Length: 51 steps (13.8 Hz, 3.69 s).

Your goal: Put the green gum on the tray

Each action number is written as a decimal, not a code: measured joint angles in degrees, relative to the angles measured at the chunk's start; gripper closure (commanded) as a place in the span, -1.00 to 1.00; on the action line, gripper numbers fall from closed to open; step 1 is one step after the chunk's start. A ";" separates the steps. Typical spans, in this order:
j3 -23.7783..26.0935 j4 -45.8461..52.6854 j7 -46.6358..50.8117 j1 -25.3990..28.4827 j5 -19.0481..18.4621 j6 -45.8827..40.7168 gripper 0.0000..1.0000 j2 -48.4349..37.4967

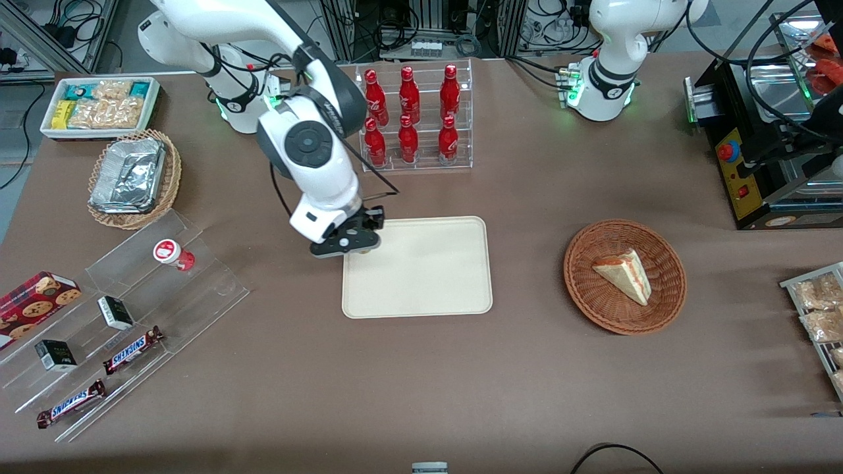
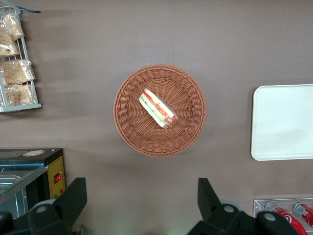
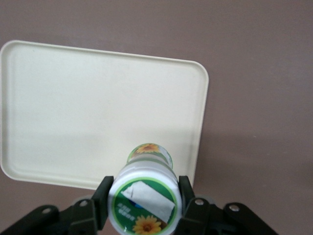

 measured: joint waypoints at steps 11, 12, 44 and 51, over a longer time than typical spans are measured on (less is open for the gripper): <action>-0.53 7.15 13.11 7.36 -1.50 11.39 1.00 15.27; -0.60 7.17 13.36 7.41 -1.79 11.75 1.00 15.65; -1.36 -5.22 -2.57 -9.11 3.23 -7.43 -0.99 -13.25; -1.73 -5.50 -18.08 -28.06 3.33 -22.25 -0.99 -21.84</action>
